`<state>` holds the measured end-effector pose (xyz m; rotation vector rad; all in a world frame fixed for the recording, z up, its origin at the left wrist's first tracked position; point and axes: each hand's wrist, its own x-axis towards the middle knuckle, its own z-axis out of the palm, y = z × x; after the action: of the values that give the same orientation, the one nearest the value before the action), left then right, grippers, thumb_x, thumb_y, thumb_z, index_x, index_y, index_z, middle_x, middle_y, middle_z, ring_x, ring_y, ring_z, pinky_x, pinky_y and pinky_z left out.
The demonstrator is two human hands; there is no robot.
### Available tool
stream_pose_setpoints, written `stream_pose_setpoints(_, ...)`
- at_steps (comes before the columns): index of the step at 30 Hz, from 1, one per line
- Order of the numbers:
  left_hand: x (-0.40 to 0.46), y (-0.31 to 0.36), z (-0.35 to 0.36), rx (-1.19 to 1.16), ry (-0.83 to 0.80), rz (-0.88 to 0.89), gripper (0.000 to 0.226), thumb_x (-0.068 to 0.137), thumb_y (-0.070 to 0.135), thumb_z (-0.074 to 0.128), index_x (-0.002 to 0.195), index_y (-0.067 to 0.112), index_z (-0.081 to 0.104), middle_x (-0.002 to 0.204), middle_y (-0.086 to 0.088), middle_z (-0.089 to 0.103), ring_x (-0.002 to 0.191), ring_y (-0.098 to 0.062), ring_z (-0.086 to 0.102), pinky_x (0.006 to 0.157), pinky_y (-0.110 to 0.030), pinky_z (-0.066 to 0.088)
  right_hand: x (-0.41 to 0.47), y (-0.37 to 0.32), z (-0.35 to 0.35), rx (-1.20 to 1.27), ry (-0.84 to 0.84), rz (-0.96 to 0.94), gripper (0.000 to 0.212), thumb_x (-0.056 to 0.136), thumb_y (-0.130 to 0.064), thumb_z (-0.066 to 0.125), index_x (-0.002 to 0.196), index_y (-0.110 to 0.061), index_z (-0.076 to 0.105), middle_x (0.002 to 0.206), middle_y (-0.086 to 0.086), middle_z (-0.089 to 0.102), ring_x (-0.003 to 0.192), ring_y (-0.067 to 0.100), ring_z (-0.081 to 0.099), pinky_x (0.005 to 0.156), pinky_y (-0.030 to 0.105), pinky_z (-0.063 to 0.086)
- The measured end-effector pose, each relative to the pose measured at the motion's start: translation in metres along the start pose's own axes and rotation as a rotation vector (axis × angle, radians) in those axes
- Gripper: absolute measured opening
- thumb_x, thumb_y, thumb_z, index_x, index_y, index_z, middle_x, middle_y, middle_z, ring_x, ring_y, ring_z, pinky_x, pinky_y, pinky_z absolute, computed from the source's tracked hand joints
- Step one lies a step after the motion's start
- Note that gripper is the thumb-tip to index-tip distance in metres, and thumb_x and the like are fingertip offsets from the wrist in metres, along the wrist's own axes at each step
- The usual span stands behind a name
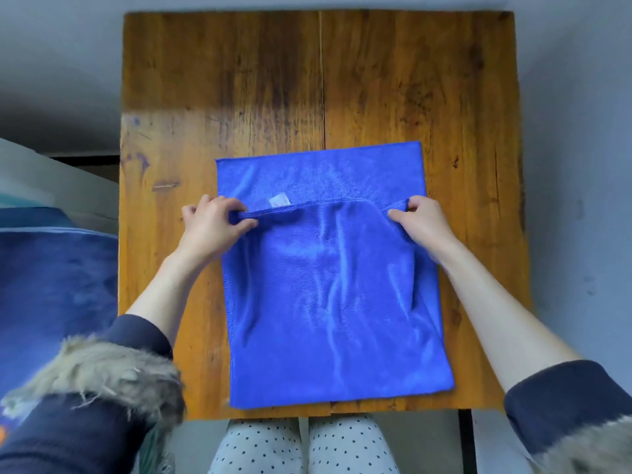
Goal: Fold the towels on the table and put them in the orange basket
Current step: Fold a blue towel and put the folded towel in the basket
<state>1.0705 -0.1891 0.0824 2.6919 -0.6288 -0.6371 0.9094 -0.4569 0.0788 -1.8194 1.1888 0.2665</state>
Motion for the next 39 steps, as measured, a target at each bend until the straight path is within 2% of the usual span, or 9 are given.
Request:
stream_pose_setpoints(4,0.002,-0.008,-0.024,-0.551,-0.138,-0.261,0.018,0.082,0.026,0.071,0.089,0.012,0.064,0.068,0.000,0.048,0.062,-0.014,0.042,0.054,-0.019,0.033,-0.014,-0.002,-0.032,0.274,0.102,-0.044,0.013,0.084,-0.014,0.066,0.076,-0.017,0.057,0.075,-0.001,0.057,0.069,0.011,0.052,0.063,0.024,0.041)
stream_pose_setpoints(8,-0.007,-0.006,-0.054,-0.834,-0.282,-0.237,0.004,0.085,0.014,0.064,0.083,0.011,0.061,0.072,0.006,0.065,0.069,-0.006,0.058,0.077,-0.024,0.042,-0.024,-0.006,-0.061,0.386,0.127,-0.092,0.008,0.088,-0.010,0.061,0.082,-0.014,0.065,0.077,-0.002,0.062,0.072,0.008,0.055,0.066,0.020,0.044)
stream_pose_setpoints(13,-0.014,-0.003,-0.089,-1.130,-0.376,-0.139,0.034,0.053,0.047,0.083,0.069,0.021,0.070,0.069,0.003,0.066,0.060,-0.007,0.060,0.062,-0.018,0.051,-0.030,-0.018,-0.084,0.520,0.081,-0.123,0.014,0.091,-0.012,0.056,0.083,-0.016,0.067,0.084,0.002,0.065,0.081,0.014,0.058,0.076,0.029,0.047)
stream_pose_setpoints(15,-0.009,-0.001,-0.094,-1.169,-0.342,-0.123,0.029,0.056,0.043,0.082,0.071,0.020,0.071,0.069,0.004,0.067,0.059,-0.007,0.060,0.059,-0.016,0.050,-0.025,-0.028,-0.087,0.566,0.080,-0.137,0.012,0.091,-0.013,0.057,0.085,-0.014,0.068,0.085,0.003,0.065,0.081,0.015,0.058,0.077,0.030,0.047)
stream_pose_setpoints(19,0.022,0.003,-0.079,-0.946,-0.114,-0.217,0.007,0.087,0.017,0.063,0.083,0.014,0.066,0.076,0.002,0.065,0.067,-0.007,0.058,0.060,-0.014,0.049,0.005,-0.044,-0.077,0.457,0.147,-0.157,0.013,0.088,-0.012,0.061,0.078,-0.018,0.066,0.080,0.000,0.065,0.077,0.011,0.059,0.073,0.027,0.048)
stream_pose_setpoints(23,0.055,-0.005,-0.047,-0.745,0.046,-0.301,0.005,0.088,0.014,0.062,0.086,0.012,0.065,0.083,-0.005,0.062,0.071,-0.011,0.055,0.058,-0.015,0.050,0.044,-0.046,-0.056,0.342,0.176,-0.169,0.007,0.086,-0.012,0.063,0.080,-0.013,0.067,0.076,-0.001,0.063,0.074,0.010,0.057,0.062,0.015,0.045)
stream_pose_setpoints(26,0.069,-0.013,-0.032,-0.567,0.137,-0.326,0.009,0.084,0.022,0.066,0.089,0.014,0.068,0.084,-0.003,0.064,0.069,-0.010,0.052,0.060,-0.019,0.041,0.065,-0.040,-0.043,0.257,0.213,-0.169,0.006,0.085,-0.014,0.064,0.085,-0.010,0.069,0.085,0.002,0.066,0.081,0.012,0.059,0.070,0.020,0.047)
stream_pose_setpoints(34,0.080,-0.013,-0.023,-0.275,0.188,-0.190,0.013,0.084,0.021,0.067,0.091,0.010,0.068,0.093,-0.005,0.048,0.081,-0.017,0.050,0.071,-0.015,0.031,0.085,-0.036,-0.032,0.035,0.292,-0.265,0.013,0.084,-0.014,0.066,0.089,-0.004,0.072,0.079,-0.010,0.057,0.080,0.009,0.056,0.068,0.015,0.041)
stream_pose_setpoints(39,0.084,-0.016,-0.019,-0.191,0.117,-0.035,0.008,0.082,0.014,0.068,0.085,0.012,0.060,0.090,-0.005,0.050,0.082,-0.021,0.050,0.074,-0.026,0.035,0.091,-0.037,-0.029,-0.009,0.207,-0.267,0.009,0.083,-0.014,0.068,0.089,-0.008,0.071,0.107,0.013,0.059,0.089,0.015,0.054,0.080,0.023,0.040)
